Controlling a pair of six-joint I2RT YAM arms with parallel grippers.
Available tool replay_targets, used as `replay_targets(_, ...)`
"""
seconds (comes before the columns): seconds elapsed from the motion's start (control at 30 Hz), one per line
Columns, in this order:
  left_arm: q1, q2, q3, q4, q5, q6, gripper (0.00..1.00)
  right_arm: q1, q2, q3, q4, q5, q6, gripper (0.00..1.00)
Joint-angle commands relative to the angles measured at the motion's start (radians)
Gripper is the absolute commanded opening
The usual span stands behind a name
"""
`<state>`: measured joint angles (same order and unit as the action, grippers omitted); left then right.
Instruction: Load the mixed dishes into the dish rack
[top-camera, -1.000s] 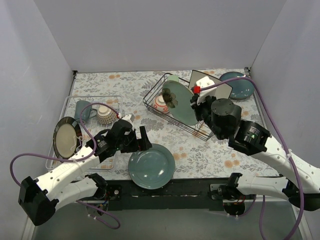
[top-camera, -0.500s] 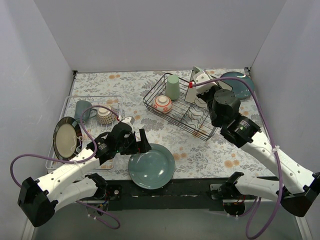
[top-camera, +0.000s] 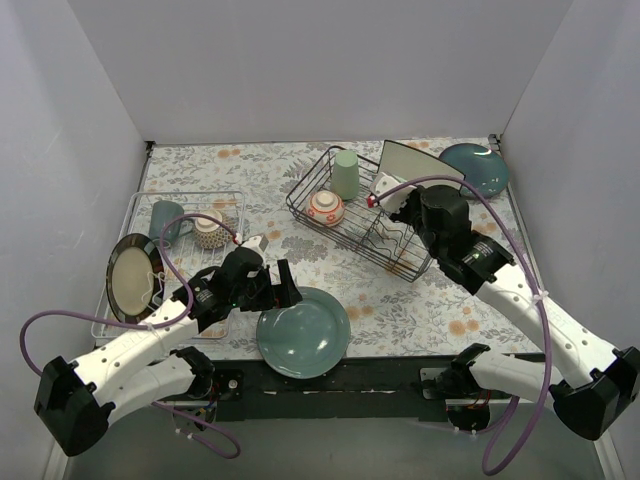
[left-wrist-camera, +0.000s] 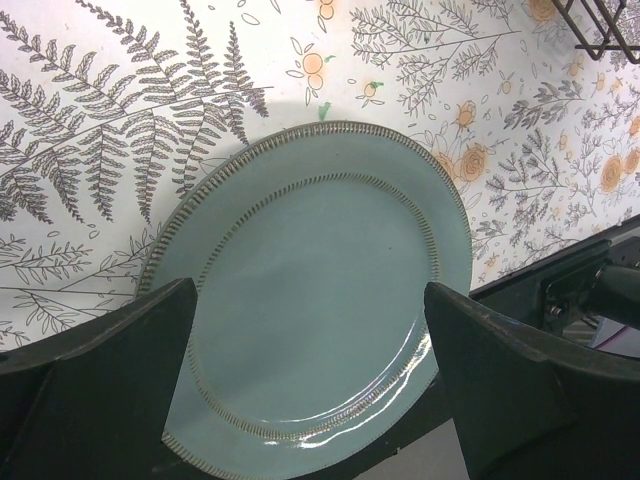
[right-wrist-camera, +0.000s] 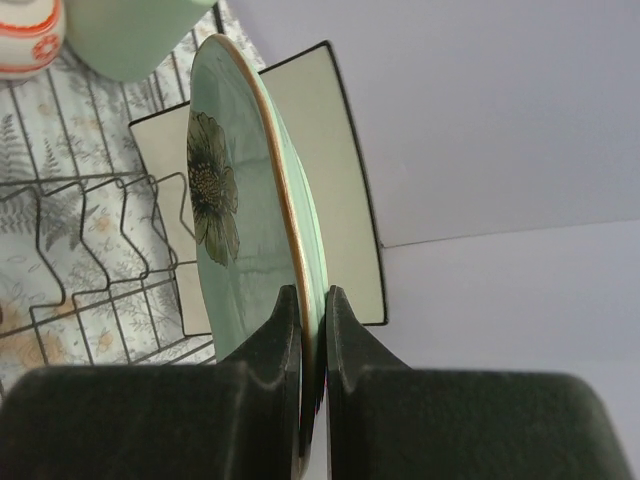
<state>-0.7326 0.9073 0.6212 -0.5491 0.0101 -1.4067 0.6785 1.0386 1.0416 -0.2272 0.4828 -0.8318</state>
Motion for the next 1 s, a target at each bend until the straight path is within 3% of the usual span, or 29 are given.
replay_targets(0.0, -0.004, -0.024, -0.011, 0.011, -0.019, 0.003, 0.98, -0.007, -0.014, -0.003, 0.126, -0.043, -0.081, 0.01)
replay_targets(0.3, -0.004, -0.027, -0.014, 0.012, -0.019, 0.003, 0.98, -0.014, 0.041, -0.095, 0.262, 0.028, -0.188, 0.01)
replay_targets(0.63, -0.004, -0.030, -0.017, 0.015, -0.018, 0.003, 0.98, -0.028, 0.072, -0.144, 0.367, 0.059, -0.197, 0.01)
replay_targets(0.97, -0.004, -0.022, -0.020, 0.021, -0.018, 0.002, 0.98, -0.030, 0.006, -0.097, 0.378, 0.071, -0.202, 0.01)
